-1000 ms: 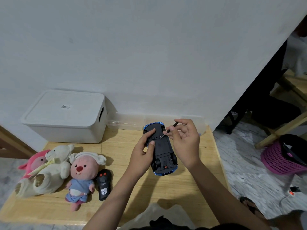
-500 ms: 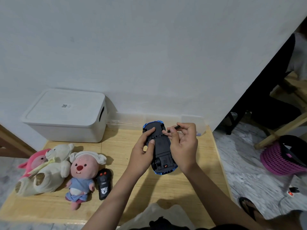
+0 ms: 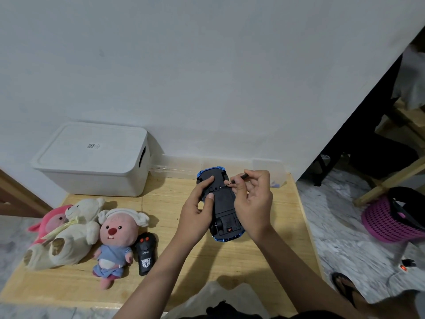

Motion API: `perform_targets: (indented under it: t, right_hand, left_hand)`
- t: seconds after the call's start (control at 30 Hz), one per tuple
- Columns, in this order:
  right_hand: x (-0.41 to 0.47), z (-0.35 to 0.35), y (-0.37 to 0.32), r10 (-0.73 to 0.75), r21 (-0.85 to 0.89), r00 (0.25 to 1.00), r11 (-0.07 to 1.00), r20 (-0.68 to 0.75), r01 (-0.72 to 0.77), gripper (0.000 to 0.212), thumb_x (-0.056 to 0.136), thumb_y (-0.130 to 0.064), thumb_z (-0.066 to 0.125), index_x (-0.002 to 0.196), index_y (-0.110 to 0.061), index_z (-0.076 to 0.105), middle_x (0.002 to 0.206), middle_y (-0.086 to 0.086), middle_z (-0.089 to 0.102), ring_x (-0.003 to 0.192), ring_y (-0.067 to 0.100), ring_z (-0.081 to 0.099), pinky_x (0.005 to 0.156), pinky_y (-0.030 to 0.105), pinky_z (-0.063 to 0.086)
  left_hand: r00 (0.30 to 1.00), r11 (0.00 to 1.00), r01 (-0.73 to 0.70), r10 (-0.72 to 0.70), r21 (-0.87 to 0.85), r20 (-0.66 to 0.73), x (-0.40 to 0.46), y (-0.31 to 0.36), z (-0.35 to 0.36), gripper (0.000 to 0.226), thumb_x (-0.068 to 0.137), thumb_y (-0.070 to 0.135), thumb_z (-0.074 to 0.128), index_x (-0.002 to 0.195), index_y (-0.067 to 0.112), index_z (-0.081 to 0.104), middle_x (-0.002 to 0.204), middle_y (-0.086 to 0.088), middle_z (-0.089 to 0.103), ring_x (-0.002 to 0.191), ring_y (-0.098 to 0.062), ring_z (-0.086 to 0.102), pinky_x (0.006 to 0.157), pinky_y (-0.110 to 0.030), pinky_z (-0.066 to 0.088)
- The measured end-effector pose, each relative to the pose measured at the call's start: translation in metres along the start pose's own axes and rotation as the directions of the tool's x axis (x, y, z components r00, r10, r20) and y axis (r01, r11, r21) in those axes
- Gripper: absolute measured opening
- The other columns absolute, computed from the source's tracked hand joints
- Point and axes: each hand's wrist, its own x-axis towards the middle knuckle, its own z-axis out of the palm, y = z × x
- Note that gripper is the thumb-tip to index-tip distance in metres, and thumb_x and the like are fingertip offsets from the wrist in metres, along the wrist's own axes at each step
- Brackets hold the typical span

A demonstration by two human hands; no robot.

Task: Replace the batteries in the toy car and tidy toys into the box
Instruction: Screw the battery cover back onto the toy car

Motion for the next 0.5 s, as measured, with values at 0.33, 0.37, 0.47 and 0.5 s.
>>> perform_targets:
  t: [0.33, 0.37, 0.47, 0.5]
  right_hand:
    - [0.006, 0.005, -0.001, -0.087, -0.098, 0.996, 0.991, 0.0, 0.086, 0.028, 0.082, -0.003, 0.071, 0.093, -0.02, 0.051, 0.071, -0.019, 0.065, 0.069, 0.012, 0.071, 0.059, 0.031, 0.059]
    - [0.006, 0.005, -0.003, -0.069, -0.097, 0.998, 0.993, -0.006, 0.068, 0.031, 0.081, -0.004, 0.072, 0.09, -0.024, 0.05, 0.071, -0.016, 0.064, 0.068, 0.013, 0.071, 0.06, 0.03, 0.058]
    - [0.011, 0.004, -0.007, 0.001, -0.078, 1.0, 0.997, -0.025, -0.003, 0.044, 0.078, -0.004, 0.075, 0.093, -0.034, 0.046, 0.068, -0.007, 0.063, 0.066, 0.016, 0.071, 0.061, 0.028, 0.057]
    - [0.013, 0.003, -0.007, 0.008, -0.074, 1.0, 0.997, -0.026, -0.01, 0.046, 0.077, -0.004, 0.076, 0.093, -0.035, 0.047, 0.068, -0.005, 0.063, 0.066, 0.017, 0.07, 0.062, 0.028, 0.056]
  left_hand:
    - [1.0, 0.999, -0.014, 0.015, 0.035, -0.019, -0.002, 0.002, 0.0, 0.036, 0.095, 0.007, 0.049, 0.126, 0.025, 0.054, 0.115, 0.009, 0.06, 0.091, 0.01, 0.058, 0.063, -0.007, 0.047]
    - [1.0, 0.999, -0.012, 0.013, 0.033, -0.017, -0.002, 0.002, -0.001, 0.036, 0.096, 0.007, 0.049, 0.126, 0.025, 0.054, 0.115, 0.009, 0.059, 0.092, 0.011, 0.057, 0.063, -0.006, 0.047]
    - [1.0, 0.999, -0.021, 0.021, 0.037, 0.002, -0.004, 0.004, -0.002, 0.036, 0.096, 0.006, 0.048, 0.127, 0.024, 0.053, 0.114, 0.012, 0.058, 0.091, 0.012, 0.057, 0.063, -0.006, 0.047]
    - [1.0, 0.999, -0.022, 0.022, 0.034, 0.008, -0.005, 0.004, -0.002, 0.036, 0.096, 0.006, 0.048, 0.127, 0.024, 0.053, 0.113, 0.012, 0.058, 0.091, 0.012, 0.058, 0.062, -0.007, 0.048]
